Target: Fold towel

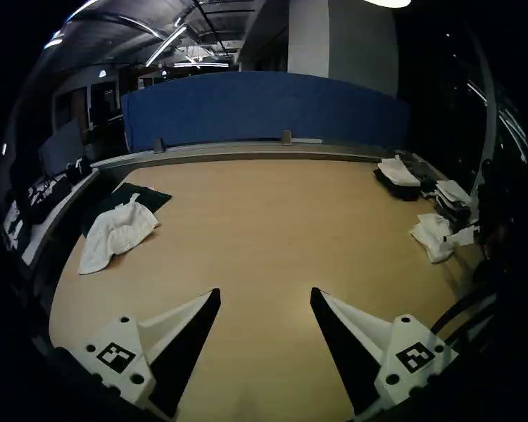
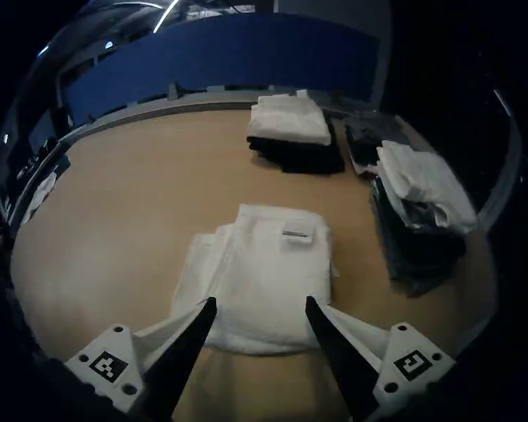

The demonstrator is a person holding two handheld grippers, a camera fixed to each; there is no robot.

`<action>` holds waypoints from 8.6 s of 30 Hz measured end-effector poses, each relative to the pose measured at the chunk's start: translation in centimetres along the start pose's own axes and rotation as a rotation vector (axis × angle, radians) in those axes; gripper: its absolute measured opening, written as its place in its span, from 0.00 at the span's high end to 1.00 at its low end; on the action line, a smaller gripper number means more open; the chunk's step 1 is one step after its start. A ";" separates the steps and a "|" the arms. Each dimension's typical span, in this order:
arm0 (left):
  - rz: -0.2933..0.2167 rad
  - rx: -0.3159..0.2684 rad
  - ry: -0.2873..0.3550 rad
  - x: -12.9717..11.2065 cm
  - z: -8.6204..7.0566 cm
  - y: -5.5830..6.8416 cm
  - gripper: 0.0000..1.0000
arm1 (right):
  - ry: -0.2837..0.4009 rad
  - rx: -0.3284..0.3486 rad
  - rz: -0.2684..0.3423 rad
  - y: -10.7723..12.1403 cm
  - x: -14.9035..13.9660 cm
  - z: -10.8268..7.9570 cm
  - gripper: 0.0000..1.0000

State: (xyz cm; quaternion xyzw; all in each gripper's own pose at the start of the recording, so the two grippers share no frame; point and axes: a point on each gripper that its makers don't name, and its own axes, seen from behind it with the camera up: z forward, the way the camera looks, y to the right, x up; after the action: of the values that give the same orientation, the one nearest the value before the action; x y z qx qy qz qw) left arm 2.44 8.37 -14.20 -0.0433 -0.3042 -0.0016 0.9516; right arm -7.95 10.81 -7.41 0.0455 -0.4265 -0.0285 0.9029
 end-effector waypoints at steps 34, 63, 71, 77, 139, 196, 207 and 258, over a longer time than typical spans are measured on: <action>0.005 0.004 0.016 0.7 0.1 -0.3 0.05 | 0.081 0.035 0.046 -0.3 0.9 -2.3 0.02; -0.005 0.004 0.044 1.3 -0.6 -0.5 0.05 | 0.231 0.041 0.028 -2.8 5.0 -5.4 0.02; -0.010 0.000 0.059 1.8 -0.6 -0.6 0.05 | 0.387 0.011 0.033 -3.6 8.2 -7.1 0.02; -0.019 -0.001 0.079 2.4 -0.5 -0.9 0.05 | 0.505 -0.015 0.052 -4.4 10.6 -8.6 0.02; 0.035 0.099 0.632 9.1 6.6 -8.9 0.05 | 0.603 -0.125 0.154 -11.7 17.3 -10.4 0.00; 0.000 0.098 0.619 6.0 11.9 -9.6 0.04 | 0.718 -0.033 0.185 -11.9 18.9 -8.3 0.00; 0.000 0.098 0.618 5.9 11.9 -9.5 0.04 | 0.789 0.011 0.169 -12.3 17.1 -6.6 0.00; 0.000 0.098 0.618 6.0 12.0 -9.6 0.03 | 0.884 -0.047 0.074 -11.3 11.8 -1.1 0.00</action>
State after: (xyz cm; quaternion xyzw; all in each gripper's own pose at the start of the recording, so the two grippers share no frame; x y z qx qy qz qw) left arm 0.07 -0.02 -0.24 0.0051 -0.0001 -0.0001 1.0000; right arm 0.21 -1.44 -0.23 0.0176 -0.0002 0.0165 0.9997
